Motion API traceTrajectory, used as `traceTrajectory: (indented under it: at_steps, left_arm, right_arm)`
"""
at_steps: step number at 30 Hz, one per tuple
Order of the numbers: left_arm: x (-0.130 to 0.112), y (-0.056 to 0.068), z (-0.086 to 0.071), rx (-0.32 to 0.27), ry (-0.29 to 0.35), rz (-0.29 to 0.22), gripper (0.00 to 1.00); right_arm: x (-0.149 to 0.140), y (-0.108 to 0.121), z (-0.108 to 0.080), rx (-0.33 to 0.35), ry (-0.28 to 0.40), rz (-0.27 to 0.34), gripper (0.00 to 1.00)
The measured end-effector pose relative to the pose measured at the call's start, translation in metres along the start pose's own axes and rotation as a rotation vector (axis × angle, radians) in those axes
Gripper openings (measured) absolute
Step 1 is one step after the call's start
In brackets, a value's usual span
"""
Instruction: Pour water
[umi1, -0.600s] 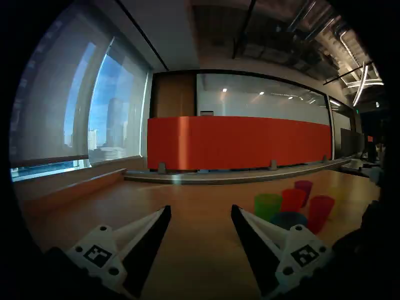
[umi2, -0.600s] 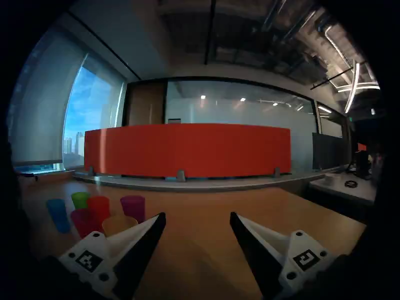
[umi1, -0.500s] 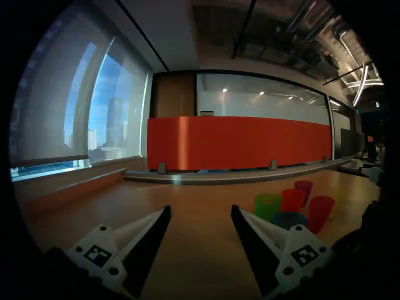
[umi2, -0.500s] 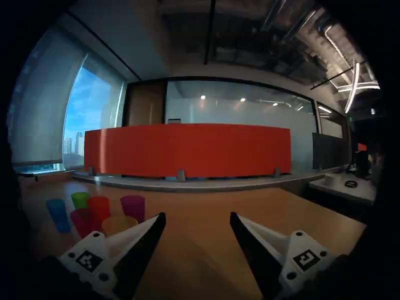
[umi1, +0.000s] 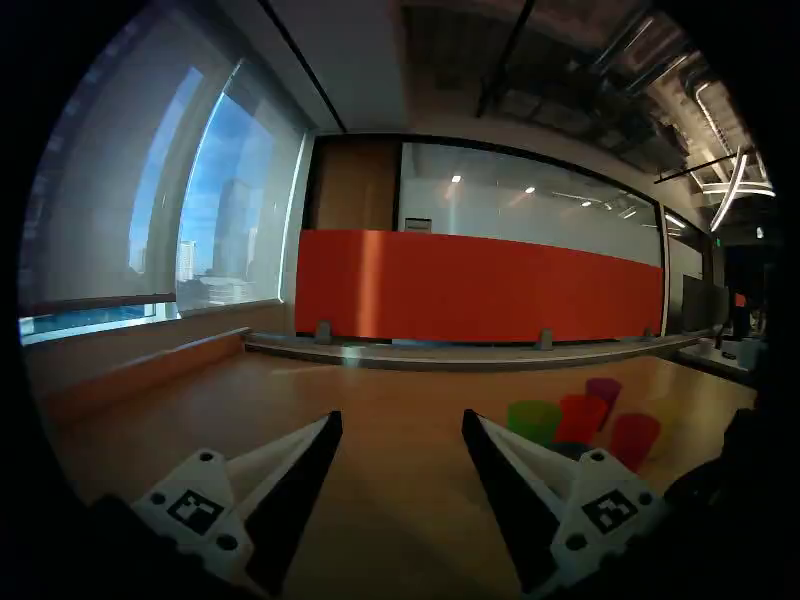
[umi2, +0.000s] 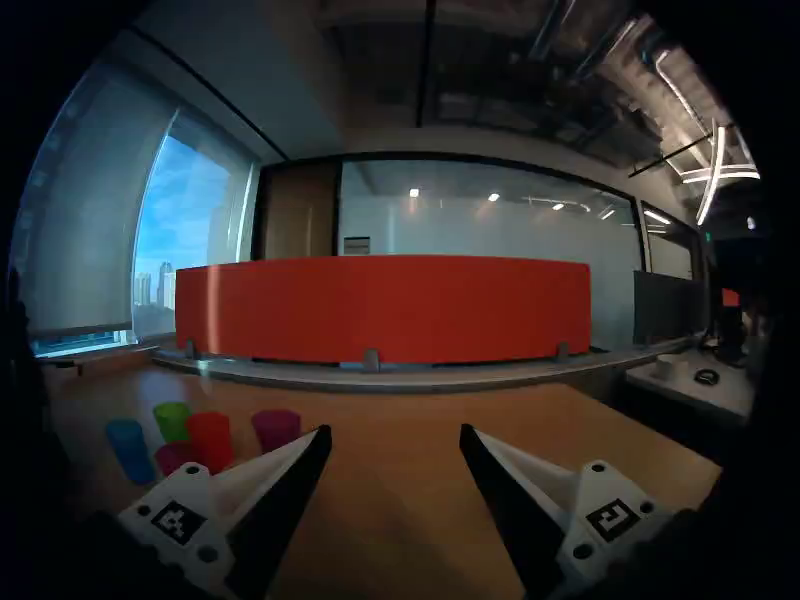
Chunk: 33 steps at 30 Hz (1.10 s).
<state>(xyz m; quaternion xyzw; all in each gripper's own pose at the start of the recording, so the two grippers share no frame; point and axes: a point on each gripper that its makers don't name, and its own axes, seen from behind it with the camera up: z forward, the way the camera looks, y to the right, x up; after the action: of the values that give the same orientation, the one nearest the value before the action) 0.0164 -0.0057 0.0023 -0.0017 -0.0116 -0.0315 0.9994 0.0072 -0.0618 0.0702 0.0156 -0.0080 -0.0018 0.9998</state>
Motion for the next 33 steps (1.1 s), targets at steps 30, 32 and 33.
traceTrajectory:
  at_steps: [30, 32, 33]
  left_arm:
    - [0.173, 0.009, 0.018, -0.089, 0.049, 0.095, 0.89]
    - [0.174, 0.009, 0.02, -0.093, 0.037, 0.093, 0.89]
    - [0.174, 0.008, 0.021, -0.096, 0.03, 0.092, 0.89]
  right_arm:
    - [0.136, 0.002, 0.004, 0.034, -0.014, 0.0, 0.99]
    - [0.138, 0.001, 0.004, 0.035, -0.017, 0.001, 0.99]
    - [0.14, 0.001, 0.004, 0.036, -0.019, 0.001, 0.99]
